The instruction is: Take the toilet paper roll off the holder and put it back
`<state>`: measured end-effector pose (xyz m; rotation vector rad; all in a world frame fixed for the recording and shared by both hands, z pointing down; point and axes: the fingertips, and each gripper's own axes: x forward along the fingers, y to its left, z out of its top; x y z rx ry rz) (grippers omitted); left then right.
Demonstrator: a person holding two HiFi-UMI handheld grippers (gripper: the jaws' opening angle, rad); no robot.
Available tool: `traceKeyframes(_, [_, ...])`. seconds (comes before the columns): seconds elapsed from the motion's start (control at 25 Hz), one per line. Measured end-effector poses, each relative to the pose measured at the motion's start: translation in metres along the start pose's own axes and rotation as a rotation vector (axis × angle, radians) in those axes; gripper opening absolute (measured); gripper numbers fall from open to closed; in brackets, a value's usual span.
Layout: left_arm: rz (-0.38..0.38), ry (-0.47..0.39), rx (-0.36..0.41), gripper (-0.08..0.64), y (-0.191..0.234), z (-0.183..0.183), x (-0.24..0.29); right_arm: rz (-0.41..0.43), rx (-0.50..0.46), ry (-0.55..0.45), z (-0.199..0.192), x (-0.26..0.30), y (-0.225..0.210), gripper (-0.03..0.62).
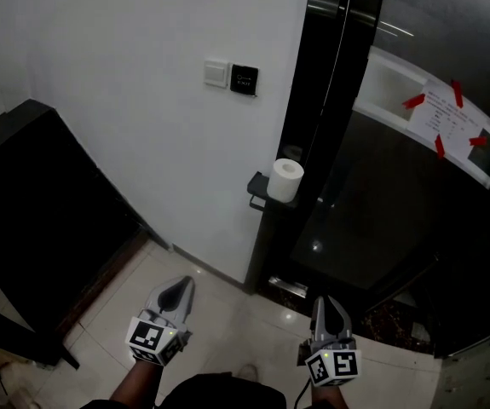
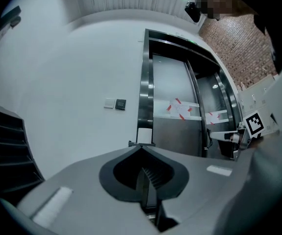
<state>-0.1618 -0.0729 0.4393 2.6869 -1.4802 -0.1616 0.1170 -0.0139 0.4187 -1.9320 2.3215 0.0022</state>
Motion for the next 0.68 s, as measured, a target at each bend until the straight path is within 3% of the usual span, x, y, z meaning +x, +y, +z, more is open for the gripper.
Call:
traceKeyframes(0.28, [0.049,-0.007,0.018,0.002,0.016,0.001,-0.002,0.053,-0.005,0.019,-0.005,0.012,0.002,0.012])
traceKeyframes(0.68, [0.065,0.001,0.012,0.002,0.018,-0.006,-0.003,0.048,0.013,0.024,-0.011,0.017,-0.006,0.012])
